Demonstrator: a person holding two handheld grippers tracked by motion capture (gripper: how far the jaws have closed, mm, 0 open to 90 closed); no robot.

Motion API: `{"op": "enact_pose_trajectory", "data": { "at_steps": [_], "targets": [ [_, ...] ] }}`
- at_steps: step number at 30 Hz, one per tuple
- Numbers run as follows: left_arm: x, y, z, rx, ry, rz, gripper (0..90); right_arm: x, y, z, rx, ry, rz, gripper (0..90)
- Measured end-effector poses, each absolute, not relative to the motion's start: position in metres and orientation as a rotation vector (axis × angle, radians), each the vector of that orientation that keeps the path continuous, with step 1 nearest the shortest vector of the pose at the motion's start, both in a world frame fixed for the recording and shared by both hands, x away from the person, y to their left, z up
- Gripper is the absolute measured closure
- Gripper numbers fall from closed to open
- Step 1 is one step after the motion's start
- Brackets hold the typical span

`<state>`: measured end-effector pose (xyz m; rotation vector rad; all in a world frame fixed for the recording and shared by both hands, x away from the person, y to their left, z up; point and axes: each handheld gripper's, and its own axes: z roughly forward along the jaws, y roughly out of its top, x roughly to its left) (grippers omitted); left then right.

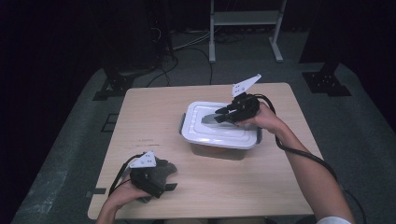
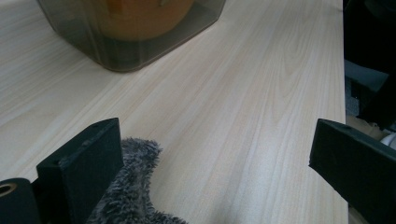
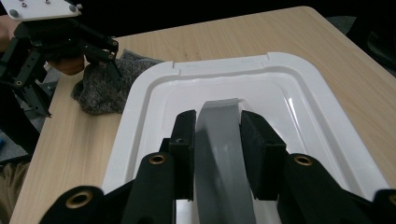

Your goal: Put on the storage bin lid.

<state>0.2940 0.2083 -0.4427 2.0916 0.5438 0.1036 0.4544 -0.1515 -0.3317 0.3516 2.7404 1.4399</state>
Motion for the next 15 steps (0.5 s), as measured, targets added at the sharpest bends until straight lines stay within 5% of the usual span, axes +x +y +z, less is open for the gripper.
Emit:
{"op": "enact_pose_trajectory", "data": {
  "at_steps": [15],
  "targets": [
    [0.2933, 0.2077, -0.4427, 2.095, 0.541, 0.104, 2.0, 0.4521, -0.1545, -0.3318, 0.371, 2.739, 1.438, 53.3]
  ]
}}
